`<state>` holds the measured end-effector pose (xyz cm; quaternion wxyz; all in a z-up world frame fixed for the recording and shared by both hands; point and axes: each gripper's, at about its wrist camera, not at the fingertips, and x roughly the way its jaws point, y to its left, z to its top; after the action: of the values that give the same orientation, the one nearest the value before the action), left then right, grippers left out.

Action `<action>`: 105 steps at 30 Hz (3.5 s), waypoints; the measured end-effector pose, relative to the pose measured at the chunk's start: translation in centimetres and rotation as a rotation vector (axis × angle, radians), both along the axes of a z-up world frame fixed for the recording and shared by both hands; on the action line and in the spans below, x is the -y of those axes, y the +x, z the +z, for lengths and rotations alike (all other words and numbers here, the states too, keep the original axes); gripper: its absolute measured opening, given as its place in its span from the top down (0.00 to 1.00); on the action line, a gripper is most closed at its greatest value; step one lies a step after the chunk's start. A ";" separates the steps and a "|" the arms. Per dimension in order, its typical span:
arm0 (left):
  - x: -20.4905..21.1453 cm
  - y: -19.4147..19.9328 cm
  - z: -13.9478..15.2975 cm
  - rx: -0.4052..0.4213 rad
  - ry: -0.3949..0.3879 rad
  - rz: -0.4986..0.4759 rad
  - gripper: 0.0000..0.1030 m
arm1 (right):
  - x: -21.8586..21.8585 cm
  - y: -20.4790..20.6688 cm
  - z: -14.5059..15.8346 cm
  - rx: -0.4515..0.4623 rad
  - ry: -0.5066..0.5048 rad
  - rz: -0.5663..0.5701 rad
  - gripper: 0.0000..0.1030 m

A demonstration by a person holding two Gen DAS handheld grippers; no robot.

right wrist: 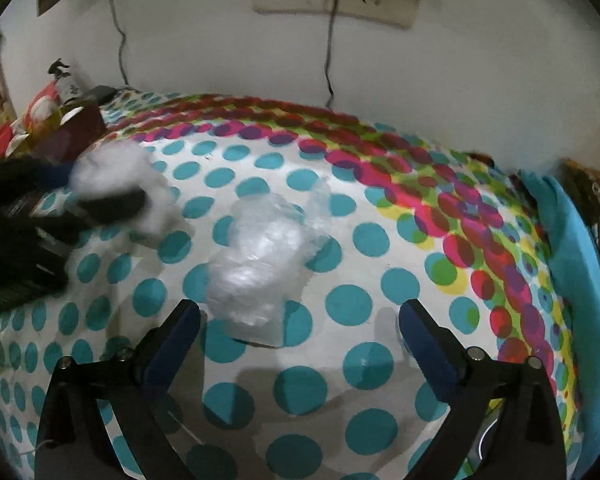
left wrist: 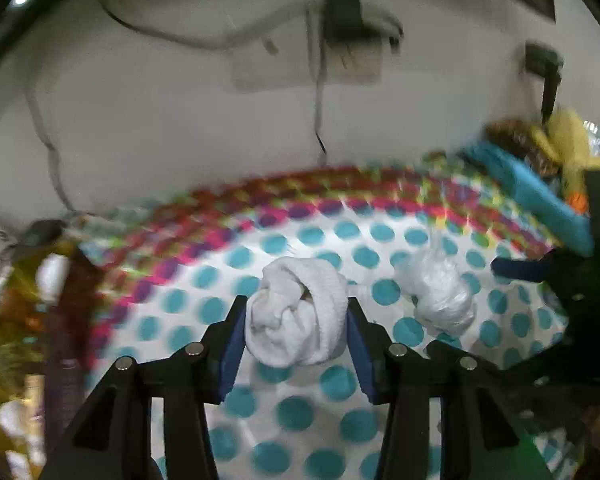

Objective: Organize objects

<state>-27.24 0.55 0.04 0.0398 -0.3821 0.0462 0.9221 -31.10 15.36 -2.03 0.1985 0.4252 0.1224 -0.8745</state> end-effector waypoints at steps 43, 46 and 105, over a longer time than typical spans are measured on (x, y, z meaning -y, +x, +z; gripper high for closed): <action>23.4 16.4 6.6 -0.172 0.199 0.483 0.14 | 14.4 21.3 8.5 -0.131 -0.238 0.106 0.62; 23.5 21.1 5.1 -0.180 0.239 0.489 0.14 | 16.2 20.4 8.3 -0.119 -0.244 0.119 0.62; 20.4 32.1 8.0 -0.325 -0.024 0.624 0.00 | 19.0 27.2 10.4 -0.352 -0.004 -0.113 0.00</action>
<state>4.82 -19.81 8.09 -0.2561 -0.2265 -0.0563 0.9381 -3.92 -3.67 8.32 0.1257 0.2715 0.1294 -0.9454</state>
